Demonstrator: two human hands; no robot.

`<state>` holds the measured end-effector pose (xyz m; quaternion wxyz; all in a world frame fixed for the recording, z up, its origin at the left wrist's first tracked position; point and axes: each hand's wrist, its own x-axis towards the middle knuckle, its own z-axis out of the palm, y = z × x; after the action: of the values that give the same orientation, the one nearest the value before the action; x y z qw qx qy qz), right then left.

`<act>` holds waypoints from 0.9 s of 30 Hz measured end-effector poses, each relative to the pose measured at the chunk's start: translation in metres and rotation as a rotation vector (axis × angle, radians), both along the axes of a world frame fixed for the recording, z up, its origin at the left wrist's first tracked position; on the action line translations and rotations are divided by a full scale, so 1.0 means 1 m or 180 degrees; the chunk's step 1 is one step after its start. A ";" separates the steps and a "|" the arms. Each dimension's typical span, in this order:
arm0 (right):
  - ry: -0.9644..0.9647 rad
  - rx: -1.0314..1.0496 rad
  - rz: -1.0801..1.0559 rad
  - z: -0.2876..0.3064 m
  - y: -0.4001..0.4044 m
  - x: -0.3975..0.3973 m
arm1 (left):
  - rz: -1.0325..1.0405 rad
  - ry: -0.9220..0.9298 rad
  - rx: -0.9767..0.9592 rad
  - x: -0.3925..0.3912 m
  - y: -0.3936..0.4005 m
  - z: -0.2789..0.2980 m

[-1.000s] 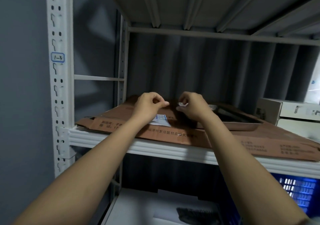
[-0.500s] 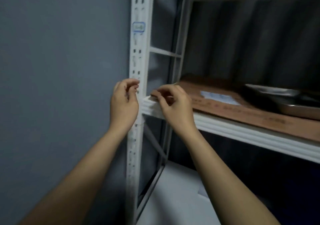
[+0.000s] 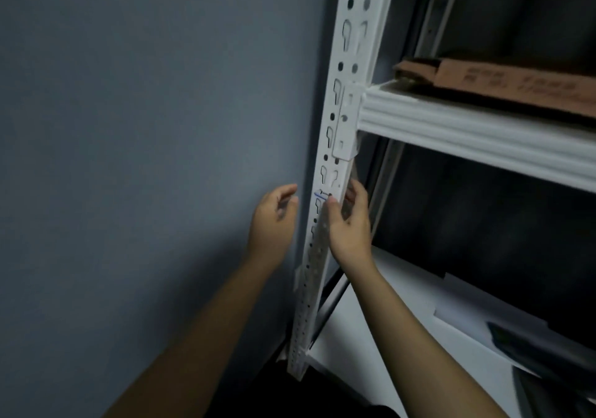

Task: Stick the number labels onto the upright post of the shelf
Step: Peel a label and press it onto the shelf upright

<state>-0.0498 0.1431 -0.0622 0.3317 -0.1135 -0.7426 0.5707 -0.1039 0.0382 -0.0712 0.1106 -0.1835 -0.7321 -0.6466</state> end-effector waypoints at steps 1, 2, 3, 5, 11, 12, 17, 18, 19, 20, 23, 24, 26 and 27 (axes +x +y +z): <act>0.0025 0.0030 0.0062 -0.004 0.002 -0.003 | -0.0062 -0.0074 -0.0005 0.000 0.003 -0.005; 0.0082 0.0059 0.0078 -0.007 0.004 -0.005 | -0.0132 -0.0126 -0.0016 0.000 0.006 -0.009; 0.0150 0.0058 0.0081 -0.010 0.007 -0.007 | -0.0187 -0.0159 -0.0010 0.001 0.008 -0.011; 0.0223 -0.0021 0.0101 -0.013 0.011 -0.010 | -0.0166 -0.0104 0.0075 0.003 0.012 -0.013; 0.0281 -0.0132 0.0101 -0.018 0.012 -0.014 | 0.0392 0.0744 0.0059 0.000 0.024 -0.013; 0.0298 -0.0158 0.0084 -0.019 0.012 -0.015 | 0.0490 0.0913 -0.0012 -0.003 0.026 -0.013; 0.0320 -0.0211 0.0138 -0.022 0.015 -0.017 | 0.1208 0.1451 -0.0323 -0.014 0.037 -0.025; 0.0329 -0.0208 0.0142 -0.023 0.015 -0.018 | 0.1235 0.1470 -0.0288 -0.013 0.038 -0.028; 0.0334 -0.0199 0.0132 -0.023 0.014 -0.018 | 0.1245 0.1482 -0.0255 -0.012 0.039 -0.031; 0.0340 -0.0182 0.0113 -0.024 0.014 -0.018 | 0.1243 0.1484 -0.0223 -0.011 0.039 -0.032; 0.0346 -0.0114 -0.0024 -0.028 0.012 -0.020 | 0.1161 0.1537 -0.0201 -0.013 0.038 -0.030; 0.0340 -0.0066 -0.0091 -0.029 0.011 -0.022 | 0.1101 0.1560 -0.0222 -0.014 0.037 -0.029; 0.0316 0.0058 -0.0231 -0.033 0.008 -0.025 | 0.0964 0.1559 -0.0282 -0.016 0.035 -0.030; 0.0292 0.0120 -0.0301 -0.034 0.006 -0.026 | 0.0930 0.1544 -0.0298 -0.016 0.034 -0.030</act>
<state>-0.0756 0.1495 -0.0964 0.3940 -0.1160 -0.7311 0.5448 -0.1201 0.0724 -0.1011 0.3659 -0.2304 -0.7320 -0.5265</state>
